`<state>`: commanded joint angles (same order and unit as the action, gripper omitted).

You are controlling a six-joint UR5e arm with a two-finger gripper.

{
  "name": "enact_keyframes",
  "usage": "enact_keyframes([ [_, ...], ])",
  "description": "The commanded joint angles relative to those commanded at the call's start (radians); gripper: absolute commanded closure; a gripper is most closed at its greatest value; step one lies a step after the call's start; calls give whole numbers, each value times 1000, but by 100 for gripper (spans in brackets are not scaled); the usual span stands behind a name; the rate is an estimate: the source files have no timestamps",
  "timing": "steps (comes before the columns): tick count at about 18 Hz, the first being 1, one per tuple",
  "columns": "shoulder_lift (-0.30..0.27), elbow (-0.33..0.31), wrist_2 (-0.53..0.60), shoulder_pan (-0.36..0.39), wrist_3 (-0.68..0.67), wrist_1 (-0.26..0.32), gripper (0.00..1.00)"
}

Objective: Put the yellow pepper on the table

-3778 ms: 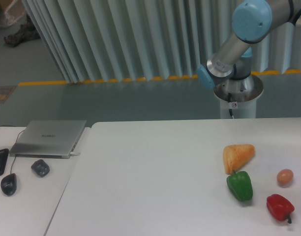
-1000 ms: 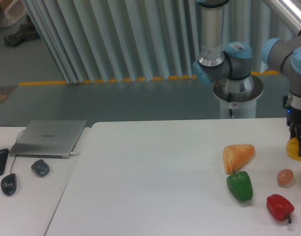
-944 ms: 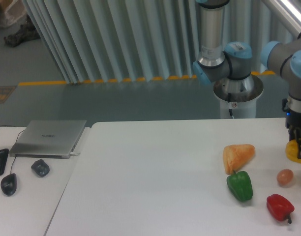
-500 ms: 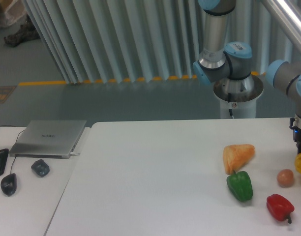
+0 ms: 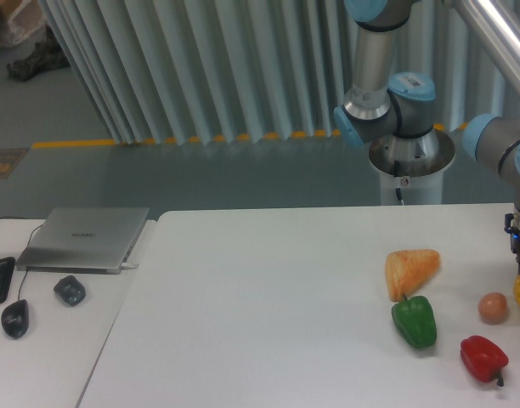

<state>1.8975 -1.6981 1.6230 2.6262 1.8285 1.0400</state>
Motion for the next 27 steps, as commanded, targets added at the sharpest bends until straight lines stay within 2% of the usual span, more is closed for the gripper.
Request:
enact_keyframes([
  [2, 2, 0, -2, 0, -2, -2, 30],
  [5, 5, 2, 0, -2, -2, -3, 22],
  [7, 3, 2, 0, -2, -2, -6, 0],
  [10, 0, 12, -2, 0, 2, -5, 0],
  [13, -31, 25, -5, 2, 14, 17, 0],
  [15, -72, 47, -11, -5, 8, 69, 0],
  [16, -81, 66, -8, -9, 5, 113, 0],
  [18, -86, 130, -2, -14, 8, 217, 0],
  [20, -87, 170, -14, -21, 17, 267, 0],
  [27, -66, 205, -75, -57, 17, 262, 0],
])
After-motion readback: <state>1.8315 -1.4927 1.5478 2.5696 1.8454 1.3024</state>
